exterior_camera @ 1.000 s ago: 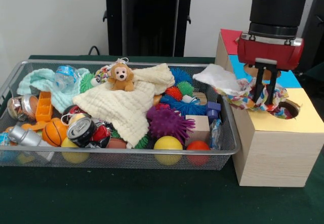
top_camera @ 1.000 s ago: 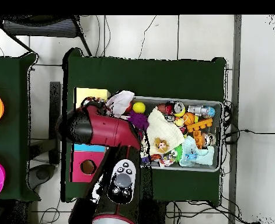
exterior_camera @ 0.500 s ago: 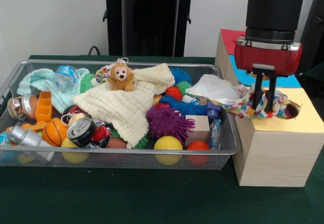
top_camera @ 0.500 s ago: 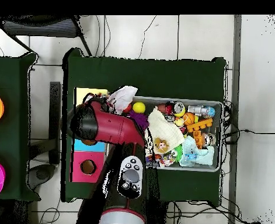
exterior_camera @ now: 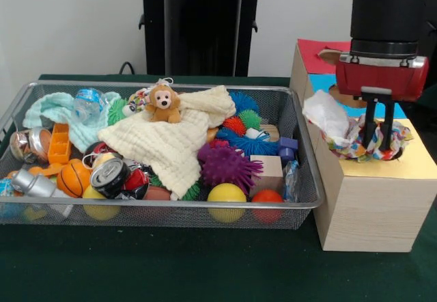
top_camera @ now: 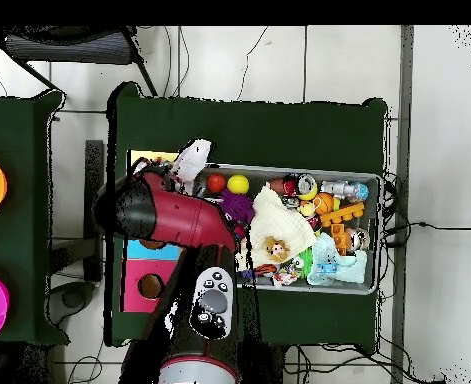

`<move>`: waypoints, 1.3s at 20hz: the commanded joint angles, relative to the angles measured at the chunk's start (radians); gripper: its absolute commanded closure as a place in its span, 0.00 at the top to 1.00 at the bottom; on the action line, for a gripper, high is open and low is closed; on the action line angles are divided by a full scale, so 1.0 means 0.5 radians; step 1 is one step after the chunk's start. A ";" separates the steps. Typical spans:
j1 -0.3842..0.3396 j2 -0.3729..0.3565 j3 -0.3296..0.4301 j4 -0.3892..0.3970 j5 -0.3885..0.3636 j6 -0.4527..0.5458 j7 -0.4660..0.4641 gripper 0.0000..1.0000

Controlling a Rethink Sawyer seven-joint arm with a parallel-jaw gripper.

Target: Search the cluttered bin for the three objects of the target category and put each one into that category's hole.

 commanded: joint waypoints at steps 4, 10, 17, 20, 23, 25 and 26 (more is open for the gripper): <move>0.051 0.090 0.102 0.083 0.151 0.272 0.478 0.00; 0.060 0.112 0.096 0.076 0.177 0.265 0.456 0.00; 0.179 0.207 -0.126 -0.091 0.105 0.463 0.449 0.00; 0.223 0.245 -0.208 -0.160 0.083 0.578 0.461 1.00; 0.224 0.242 -0.202 -0.148 0.114 0.609 0.483 1.00; 0.209 0.245 -0.197 -0.143 0.131 0.557 0.481 1.00; 0.195 0.242 -0.192 -0.144 0.133 0.564 0.470 1.00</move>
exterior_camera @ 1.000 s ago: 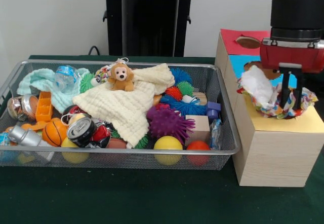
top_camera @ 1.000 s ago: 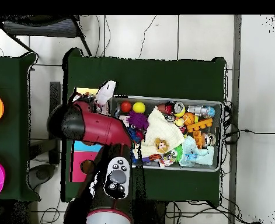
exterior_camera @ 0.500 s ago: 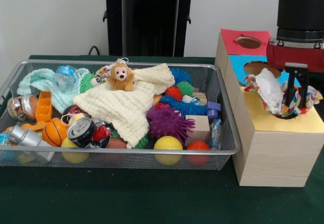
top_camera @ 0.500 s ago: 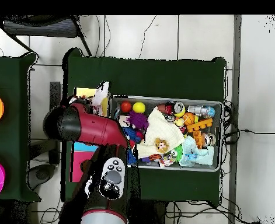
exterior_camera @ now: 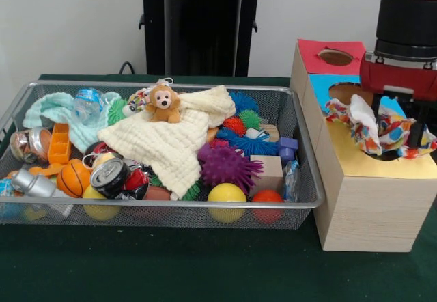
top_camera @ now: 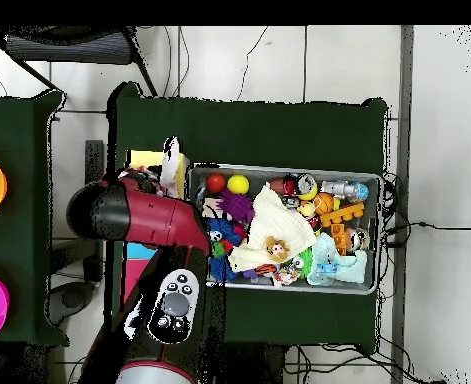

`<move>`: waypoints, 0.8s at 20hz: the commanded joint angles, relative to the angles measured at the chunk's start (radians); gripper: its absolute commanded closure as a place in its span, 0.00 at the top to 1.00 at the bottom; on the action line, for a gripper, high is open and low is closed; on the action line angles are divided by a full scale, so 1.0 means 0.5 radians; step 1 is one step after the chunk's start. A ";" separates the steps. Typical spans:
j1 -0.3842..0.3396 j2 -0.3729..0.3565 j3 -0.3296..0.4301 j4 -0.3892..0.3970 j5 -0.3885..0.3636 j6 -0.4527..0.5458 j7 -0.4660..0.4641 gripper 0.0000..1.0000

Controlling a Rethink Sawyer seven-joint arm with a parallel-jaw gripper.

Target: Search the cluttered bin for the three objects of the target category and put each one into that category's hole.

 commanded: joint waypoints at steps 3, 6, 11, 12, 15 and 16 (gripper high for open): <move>-0.041 0.101 0.009 0.001 0.044 0.312 0.460 1.00; -0.082 0.025 0.066 0.045 0.063 0.308 0.427 1.00; -0.096 -0.092 0.072 0.032 0.068 0.387 0.415 1.00; -0.091 -0.114 0.064 0.028 0.067 0.400 0.420 1.00; -0.088 -0.161 0.063 0.043 0.071 0.374 0.426 1.00; -0.100 -0.161 0.079 0.053 0.076 0.350 0.419 1.00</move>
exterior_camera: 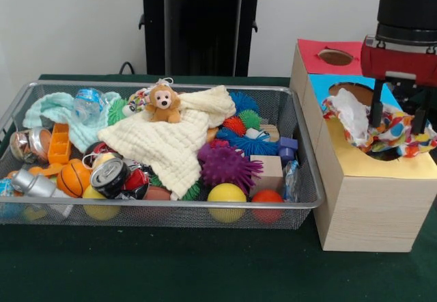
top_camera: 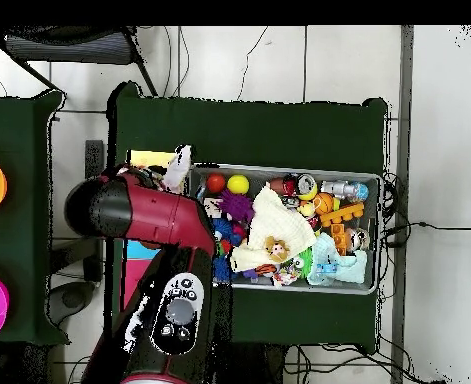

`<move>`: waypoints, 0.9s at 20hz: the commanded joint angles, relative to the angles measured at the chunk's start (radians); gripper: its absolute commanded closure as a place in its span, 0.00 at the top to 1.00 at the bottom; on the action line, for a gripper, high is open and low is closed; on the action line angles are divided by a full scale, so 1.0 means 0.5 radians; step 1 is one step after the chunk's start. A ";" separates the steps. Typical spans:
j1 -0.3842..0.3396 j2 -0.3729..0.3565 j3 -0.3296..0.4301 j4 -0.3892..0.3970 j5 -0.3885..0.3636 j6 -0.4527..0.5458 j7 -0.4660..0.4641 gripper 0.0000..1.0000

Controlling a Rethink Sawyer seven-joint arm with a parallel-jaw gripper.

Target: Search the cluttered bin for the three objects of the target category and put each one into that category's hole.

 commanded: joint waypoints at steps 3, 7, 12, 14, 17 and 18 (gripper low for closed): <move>-0.091 -0.063 0.116 0.064 0.078 0.187 0.409 1.00; -0.102 -0.044 0.128 0.059 0.076 0.115 0.398 1.00; -0.011 0.016 -0.025 -0.046 -0.010 0.233 0.431 1.00; 0.063 0.087 -0.184 -0.170 -0.113 0.407 0.425 1.00; 0.101 0.142 -0.286 -0.263 -0.178 0.632 0.412 0.00; 0.109 0.153 -0.305 -0.280 -0.193 0.679 0.411 0.00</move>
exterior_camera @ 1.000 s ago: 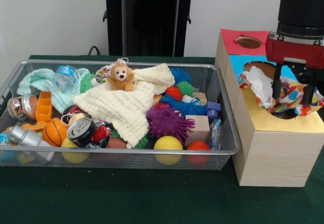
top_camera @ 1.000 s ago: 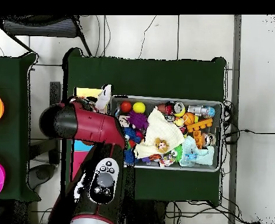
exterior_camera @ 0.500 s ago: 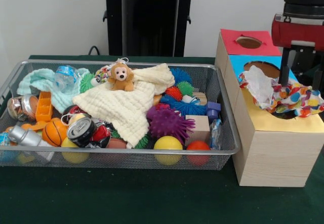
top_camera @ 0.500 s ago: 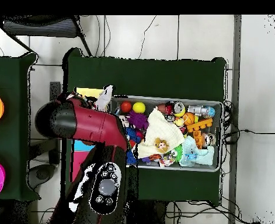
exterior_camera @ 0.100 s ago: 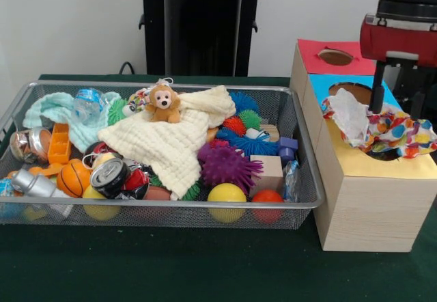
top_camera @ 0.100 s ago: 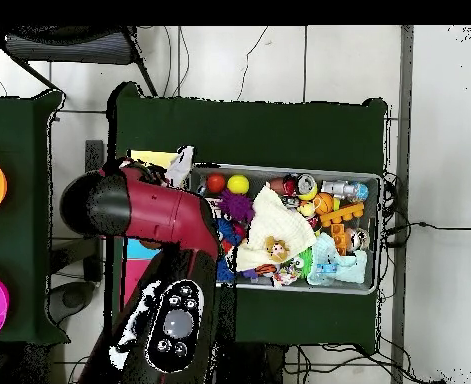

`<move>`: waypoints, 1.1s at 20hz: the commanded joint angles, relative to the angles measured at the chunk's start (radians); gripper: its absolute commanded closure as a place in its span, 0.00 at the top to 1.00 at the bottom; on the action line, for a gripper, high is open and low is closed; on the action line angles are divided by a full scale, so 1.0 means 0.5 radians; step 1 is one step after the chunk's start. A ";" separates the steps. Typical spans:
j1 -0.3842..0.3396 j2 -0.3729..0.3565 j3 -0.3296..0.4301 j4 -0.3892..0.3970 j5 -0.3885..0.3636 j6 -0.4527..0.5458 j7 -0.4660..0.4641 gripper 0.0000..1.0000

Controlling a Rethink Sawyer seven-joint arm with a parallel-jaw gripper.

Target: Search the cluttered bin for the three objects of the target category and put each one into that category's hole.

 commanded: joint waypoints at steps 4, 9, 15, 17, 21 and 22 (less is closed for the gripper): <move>0.046 0.182 -0.136 -0.166 -0.144 0.641 0.418 0.00; 0.026 0.189 -0.063 -0.065 -0.074 0.650 0.478 0.00; -0.030 0.207 0.039 -0.001 -0.015 0.625 0.432 0.00; -0.050 0.226 0.093 0.045 0.014 0.532 0.405 0.00; -0.084 0.248 0.163 0.080 0.067 0.377 0.382 0.00; -0.090 0.244 0.183 0.098 0.084 0.332 0.379 0.00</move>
